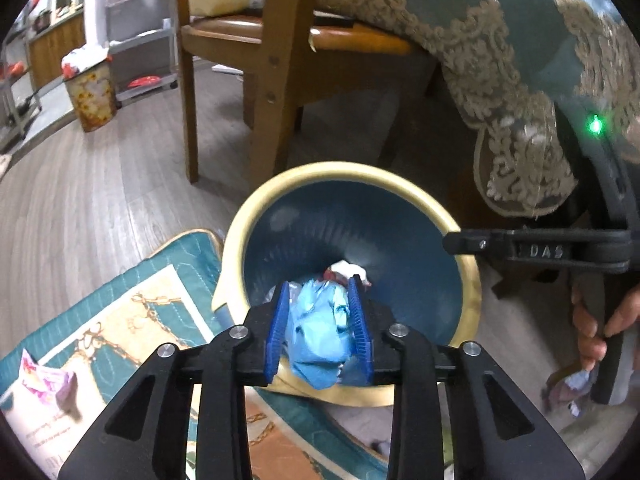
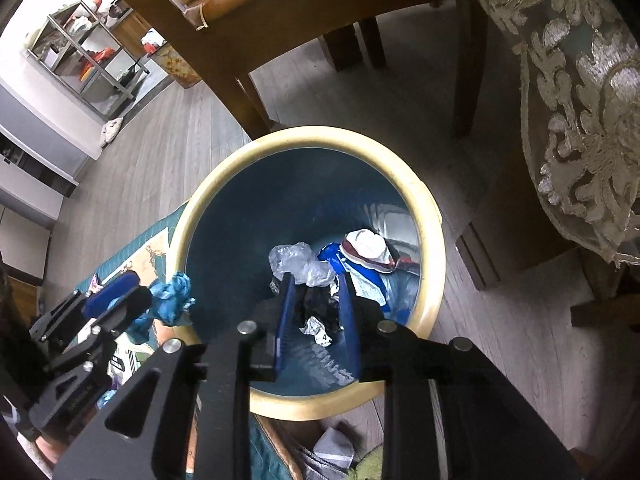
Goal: Collect trash
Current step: 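Open both tools to drop the blue cloth and strip into the bin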
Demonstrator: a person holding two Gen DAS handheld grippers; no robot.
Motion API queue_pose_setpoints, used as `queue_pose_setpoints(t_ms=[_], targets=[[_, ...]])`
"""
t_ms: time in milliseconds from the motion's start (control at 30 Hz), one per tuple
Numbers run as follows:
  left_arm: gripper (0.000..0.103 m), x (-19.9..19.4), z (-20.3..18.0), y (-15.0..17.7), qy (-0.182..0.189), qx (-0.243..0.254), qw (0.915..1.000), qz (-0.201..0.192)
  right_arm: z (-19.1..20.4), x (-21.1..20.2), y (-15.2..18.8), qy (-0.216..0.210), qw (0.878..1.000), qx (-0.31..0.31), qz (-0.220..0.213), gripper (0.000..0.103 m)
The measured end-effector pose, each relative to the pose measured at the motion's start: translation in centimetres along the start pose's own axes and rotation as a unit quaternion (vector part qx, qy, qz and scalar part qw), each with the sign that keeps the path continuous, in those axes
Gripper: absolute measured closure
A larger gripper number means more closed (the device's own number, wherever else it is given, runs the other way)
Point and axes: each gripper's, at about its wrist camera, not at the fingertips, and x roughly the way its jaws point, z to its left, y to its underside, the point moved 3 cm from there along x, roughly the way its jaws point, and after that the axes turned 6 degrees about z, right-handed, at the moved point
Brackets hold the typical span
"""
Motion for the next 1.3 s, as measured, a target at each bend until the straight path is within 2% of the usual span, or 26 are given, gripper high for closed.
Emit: queue_pose_setpoints(t_ms=[67, 233, 333, 467, 500, 533, 567, 667, 833, 867, 900, 933, 1000, 1133, 1300], targets=[[0.07, -0.4, 0.2, -0.1, -0.002, -0.004, 1.0, -0.005, 0.0, -0.1, 0.0, 0.001, 1.0, -0.001, 0.0, 0.081], [0.06, -1.4, 0.0, 0.0, 0.0, -0.002, 0.9999, -0.013, 0.6, -0.8, 0.1, 0.004, 1.0, -0.008, -0.007, 0.08], [0.058, -2.3, 0.1, 0.1, -0.002, -0.003, 0.9998, -0.02, 1.0, -1.4, 0.2, 0.013, 1.0, -0.016, -0.013, 0.069], [0.056, -4.0, 0.9, 0.4, -0.012, -0.01, 0.9994, -0.03, 1.5, -2.3, 0.2, 0.018, 0.999, -0.019, -0.022, 0.065], [0.054, -4.5, 1.2, 0.5, -0.015, -0.013, 0.9992, -0.034, 1.6, -2.4, 0.2, 0.019, 0.999, -0.02, -0.025, 0.058], [0.047, -5.0, 1.5, 0.6, -0.017, -0.015, 0.9991, -0.037, 2.0, -2.8, 0.3, 0.02, 0.999, -0.022, -0.03, 0.05], [0.044, -5.9, 1.9, 0.8, -0.024, -0.016, 0.9986, -0.044, 2.1, -3.0, 0.3, 0.021, 0.999, -0.023, -0.032, 0.048], [0.043, -7.7, 3.3, 1.1, -0.038, -0.026, 0.9974, -0.057, 3.1, -3.7, 0.4, 0.022, 0.998, -0.034, -0.038, 0.038], [0.04, -11.1, 6.3, 2.1, -0.061, -0.073, 0.9923, -0.079, 4.7, -4.6, 0.5, 0.018, 0.997, -0.044, -0.06, 0.009], [0.035, -11.7, 6.6, 2.2, -0.065, -0.079, 0.9912, -0.084, 5.1, -4.8, 0.6, 0.016, 0.997, -0.046, -0.064, 0.009], [0.021, -12.4, 7.0, 2.4, -0.071, -0.086, 0.9897, -0.091, 5.5, -4.9, 0.6, 0.014, 0.996, -0.048, -0.067, 0.007], [0.014, -13.3, 7.4, 2.6, -0.08, -0.09, 0.9875, -0.101, 6.0, -5.0, 0.7, 0.012, 0.996, -0.052, -0.071, 0.006], [0.013, -14.9, 8.3, 2.9, -0.095, -0.094, 0.9842, -0.116, 7.2, -5.0, 1.0, 0.013, 0.995, -0.062, -0.072, 0.006], [0.012, -17.1, 10.4, 4.2, -0.13, -0.103, 0.9786, -0.121, 10.1, -4.5, 1.7, 0.008, 0.993, -0.095, -0.066, 0.006], [0.011, -20.1, 14.2, 6.4, -0.16, -0.147, 0.9672, -0.132, 14.3, -3.3, 2.9, -0.005, 0.988, -0.142, -0.059, 0.006]])
